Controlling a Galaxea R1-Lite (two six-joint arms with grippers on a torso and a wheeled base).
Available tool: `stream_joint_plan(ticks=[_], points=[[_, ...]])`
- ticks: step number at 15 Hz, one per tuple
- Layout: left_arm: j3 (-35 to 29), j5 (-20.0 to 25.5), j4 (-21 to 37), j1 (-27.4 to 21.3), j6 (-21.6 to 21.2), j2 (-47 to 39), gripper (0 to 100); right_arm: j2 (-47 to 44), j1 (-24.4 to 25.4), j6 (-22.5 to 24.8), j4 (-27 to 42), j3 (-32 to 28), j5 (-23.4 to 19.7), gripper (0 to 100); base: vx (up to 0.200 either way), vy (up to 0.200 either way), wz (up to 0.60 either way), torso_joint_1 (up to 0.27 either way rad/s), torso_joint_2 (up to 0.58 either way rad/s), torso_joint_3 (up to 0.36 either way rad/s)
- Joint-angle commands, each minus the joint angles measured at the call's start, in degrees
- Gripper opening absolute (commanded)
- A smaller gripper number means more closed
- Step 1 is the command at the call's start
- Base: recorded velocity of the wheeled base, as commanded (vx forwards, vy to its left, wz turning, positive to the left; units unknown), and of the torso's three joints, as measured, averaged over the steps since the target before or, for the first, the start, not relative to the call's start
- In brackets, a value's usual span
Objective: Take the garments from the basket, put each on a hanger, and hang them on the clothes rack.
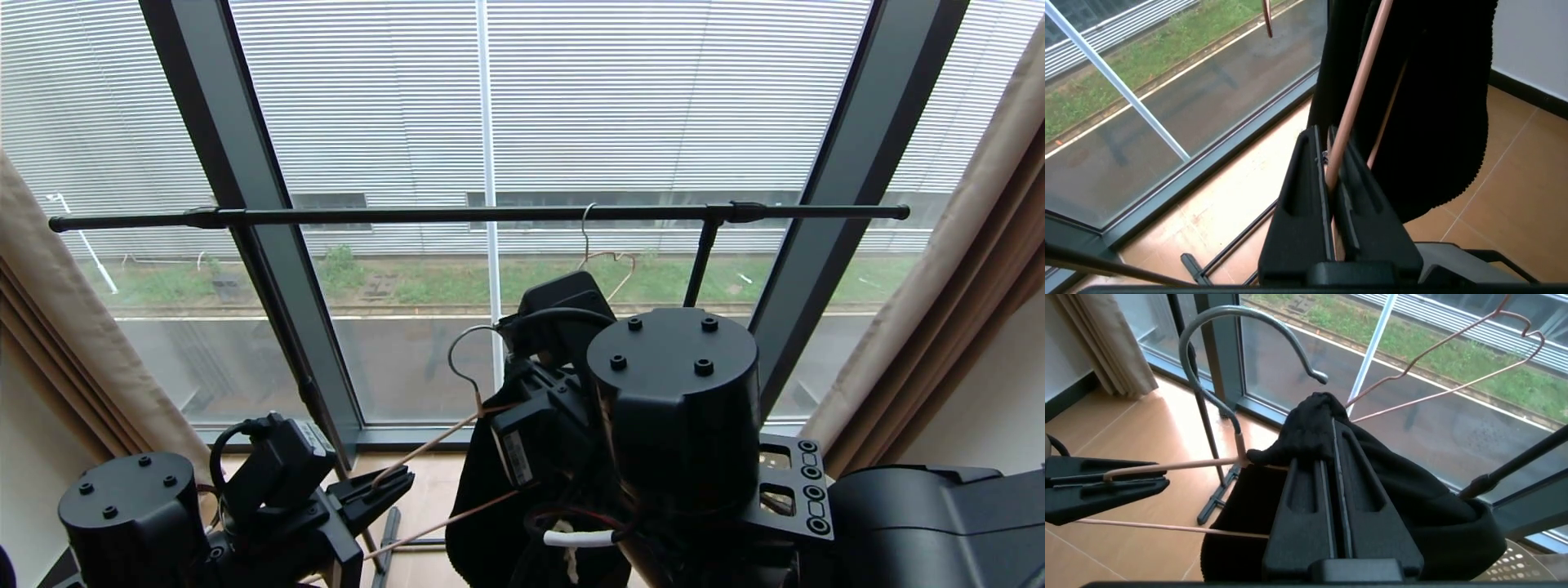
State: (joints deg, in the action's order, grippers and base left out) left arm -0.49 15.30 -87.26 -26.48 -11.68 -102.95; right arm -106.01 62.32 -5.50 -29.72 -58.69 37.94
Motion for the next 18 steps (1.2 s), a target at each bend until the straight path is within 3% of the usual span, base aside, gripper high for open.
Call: stream_joint_plan(ticks=[1, 5, 6, 10, 18], points=[[0.49, -0.01, -0.37, -0.5, -0.01, -0.06, 0, 0.1, -0.09, -0.04, 0.01, -0.29, 0.03, 0, 0.0, 0.0, 0.0, 0.0, 0.0, 0.0], [0.49, -0.01, -0.54, -0.59, -0.1, -0.06, 0, 0.1, -0.27, -0.04, 0.01, -0.29, 0.03, 0, 0.0, 0.0, 0.0, 0.0, 0.0, 0.0], [0.49, -0.01, -0.54, -0.59, -0.1, -0.06, 0, 0.1, -0.44, -0.04, 0.01, -0.46, 0.03, 100, 0.0, 0.0, 0.0, 0.0, 0.0, 0.0], [0.49, -0.01, -0.63, -0.59, -0.01, -0.06, 0, 0.01, -3.61, -0.04, 0.1, -1.43, 0.12, 100, 0.0, 0.0, 0.0, 0.0, 0.0, 0.0], [0.49, -0.01, -2.74, -0.77, 1.31, -1.73, 0, -0.51, -3.61, 0.05, 0.63, -1.34, 0.3, 100, 0.0, 0.0, 0.0, 0.0, 0.0, 0.0]])
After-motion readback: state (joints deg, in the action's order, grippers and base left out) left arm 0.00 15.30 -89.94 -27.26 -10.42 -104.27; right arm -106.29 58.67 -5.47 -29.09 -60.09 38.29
